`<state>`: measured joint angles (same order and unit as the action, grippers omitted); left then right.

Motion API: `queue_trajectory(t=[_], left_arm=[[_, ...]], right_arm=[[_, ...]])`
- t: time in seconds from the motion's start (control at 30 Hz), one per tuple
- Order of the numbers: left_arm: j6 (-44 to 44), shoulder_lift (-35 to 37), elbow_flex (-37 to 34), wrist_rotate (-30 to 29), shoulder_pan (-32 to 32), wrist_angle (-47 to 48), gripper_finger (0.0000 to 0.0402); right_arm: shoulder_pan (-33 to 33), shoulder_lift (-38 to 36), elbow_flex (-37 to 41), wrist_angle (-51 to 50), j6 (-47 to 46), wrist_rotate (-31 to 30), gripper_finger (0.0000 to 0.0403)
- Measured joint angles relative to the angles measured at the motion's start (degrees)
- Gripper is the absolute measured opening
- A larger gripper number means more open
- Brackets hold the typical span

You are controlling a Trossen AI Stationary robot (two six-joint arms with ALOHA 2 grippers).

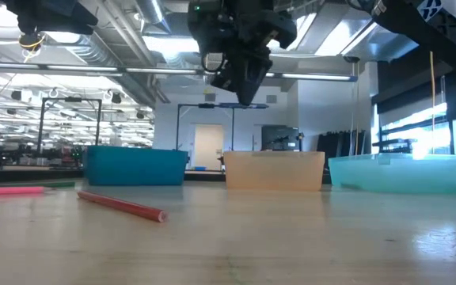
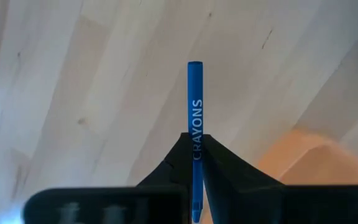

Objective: Sort crayons/erasers/pens/pencils in bins
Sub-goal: Put the blue crayon into the light blue bin

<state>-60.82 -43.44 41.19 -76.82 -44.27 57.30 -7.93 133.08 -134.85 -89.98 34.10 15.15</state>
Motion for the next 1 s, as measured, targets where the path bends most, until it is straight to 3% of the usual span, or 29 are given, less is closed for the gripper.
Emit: queue_trajectory(t=[0.27,0.6,1.0], left_arm=[[0.0,0.0,0.0,0.1,0.0,0.0,0.017],[0.0,0.0,0.0,0.5,0.0,0.1,0.017],[0.0,0.0,0.0,0.5,0.0,0.1,0.017]], right_arm=[[-0.1,-0.1,2.1,0.5,-2.3,2.0,0.0024],[0.0,-0.1,9.3,7.9,-1.4,2.0,0.0023],[-0.1,0.0,10.6,17.4,-1.5,-0.1,0.0004]])
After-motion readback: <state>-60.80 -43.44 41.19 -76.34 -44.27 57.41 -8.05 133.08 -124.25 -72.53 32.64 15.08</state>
